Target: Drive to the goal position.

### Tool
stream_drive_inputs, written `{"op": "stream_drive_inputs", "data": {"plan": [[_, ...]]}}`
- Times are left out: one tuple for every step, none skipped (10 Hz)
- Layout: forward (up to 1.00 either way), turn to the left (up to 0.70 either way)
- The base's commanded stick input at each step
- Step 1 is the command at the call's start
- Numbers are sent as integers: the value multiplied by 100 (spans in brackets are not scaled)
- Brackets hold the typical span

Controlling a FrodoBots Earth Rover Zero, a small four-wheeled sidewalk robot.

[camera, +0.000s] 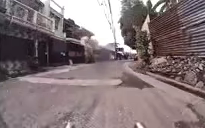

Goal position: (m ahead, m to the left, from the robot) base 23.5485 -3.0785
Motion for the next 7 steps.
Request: {"op": "stream_drive_inputs", "data": {"plan": [[70,-14],[70,-14],[70,-14],[70,-14],[70,-14],[70,-8],[70,0]]}}
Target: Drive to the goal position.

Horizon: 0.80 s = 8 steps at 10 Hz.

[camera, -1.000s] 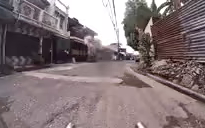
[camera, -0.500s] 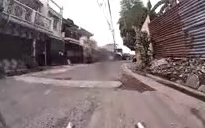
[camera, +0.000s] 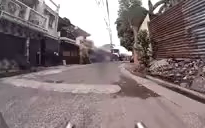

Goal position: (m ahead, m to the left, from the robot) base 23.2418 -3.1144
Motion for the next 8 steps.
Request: {"op": "stream_drive_inputs", "data": {"plan": [[70,0],[70,0],[70,0],[70,4],[70,14],[70,14],[70,14],[70,3]]}}
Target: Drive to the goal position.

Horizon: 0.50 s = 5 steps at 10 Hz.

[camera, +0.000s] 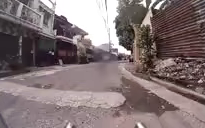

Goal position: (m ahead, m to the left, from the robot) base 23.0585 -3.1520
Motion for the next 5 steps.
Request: {"op": "stream_drive_inputs", "data": {"plan": [[70,0],[70,0],[70,0],[70,0],[70,0]]}}
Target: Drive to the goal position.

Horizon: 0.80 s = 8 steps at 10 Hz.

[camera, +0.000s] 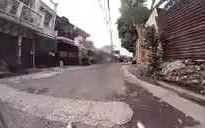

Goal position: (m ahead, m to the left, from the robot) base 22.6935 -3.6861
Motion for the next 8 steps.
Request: {"op": "stream_drive_inputs", "data": {"plan": [[70,0],[70,0],[70,0],[70,0],[70,0],[70,0],[70,-1],[70,-2]]}}
